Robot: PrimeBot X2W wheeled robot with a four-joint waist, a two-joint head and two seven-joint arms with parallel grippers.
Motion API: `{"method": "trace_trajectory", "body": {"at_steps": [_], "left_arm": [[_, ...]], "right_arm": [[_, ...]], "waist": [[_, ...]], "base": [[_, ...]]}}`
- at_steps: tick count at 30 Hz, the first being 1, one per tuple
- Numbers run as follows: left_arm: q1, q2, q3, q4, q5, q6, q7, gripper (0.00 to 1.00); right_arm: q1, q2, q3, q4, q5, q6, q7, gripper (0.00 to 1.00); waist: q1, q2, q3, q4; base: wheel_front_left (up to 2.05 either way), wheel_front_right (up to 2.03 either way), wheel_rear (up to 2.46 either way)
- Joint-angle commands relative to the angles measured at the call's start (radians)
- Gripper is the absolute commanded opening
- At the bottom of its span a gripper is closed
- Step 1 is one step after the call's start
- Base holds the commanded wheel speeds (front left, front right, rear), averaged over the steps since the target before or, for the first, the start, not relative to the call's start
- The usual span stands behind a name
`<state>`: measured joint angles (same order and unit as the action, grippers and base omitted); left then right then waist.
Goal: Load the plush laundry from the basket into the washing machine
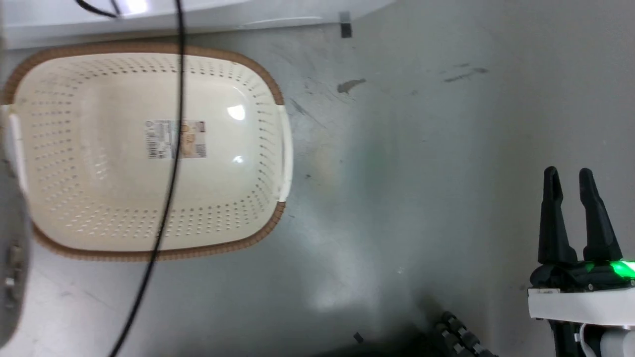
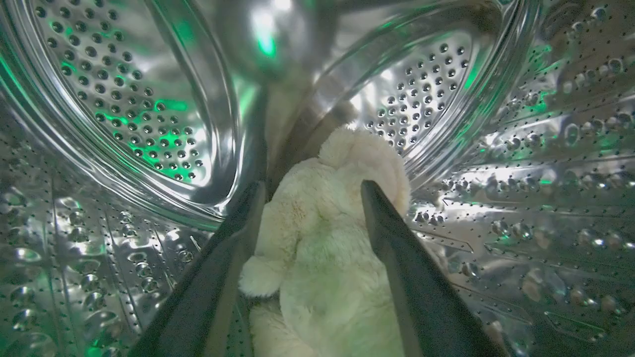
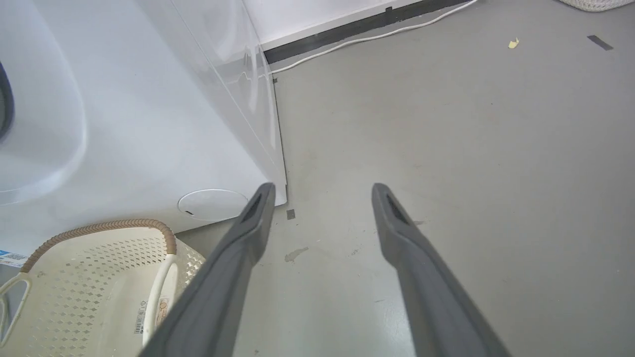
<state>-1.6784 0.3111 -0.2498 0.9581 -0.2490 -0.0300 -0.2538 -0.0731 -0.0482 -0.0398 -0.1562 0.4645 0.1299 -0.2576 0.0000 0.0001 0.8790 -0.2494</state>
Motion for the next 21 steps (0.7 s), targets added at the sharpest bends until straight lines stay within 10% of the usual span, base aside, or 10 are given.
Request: {"method": "trace_trajectory", "body": {"at_steps": [1, 21], "left_arm": [[0.033, -0.019, 0.003, 0.007, -0.015, -0.004, -0.007, 1.00], [0.402, -0.159, 0.060, -0.168, -0.068, -0.009, -0.008, 1.00]], "right_arm": [[-0.028, -0.002, -0.010, -0.003, -0.010, 0.001, -0.004, 1.00], [-0.044, -0.002, -0.057, 0.044, -0.080, 0.001, -0.004, 1.00]], "waist": [[0.0000, -0.0001, -0.019, 0.023], [0.0000, -0.0001, -0.226, 0.147]], "base": [[0.00, 0.00, 0.00], [0.00, 0.00, 0.00]]}}
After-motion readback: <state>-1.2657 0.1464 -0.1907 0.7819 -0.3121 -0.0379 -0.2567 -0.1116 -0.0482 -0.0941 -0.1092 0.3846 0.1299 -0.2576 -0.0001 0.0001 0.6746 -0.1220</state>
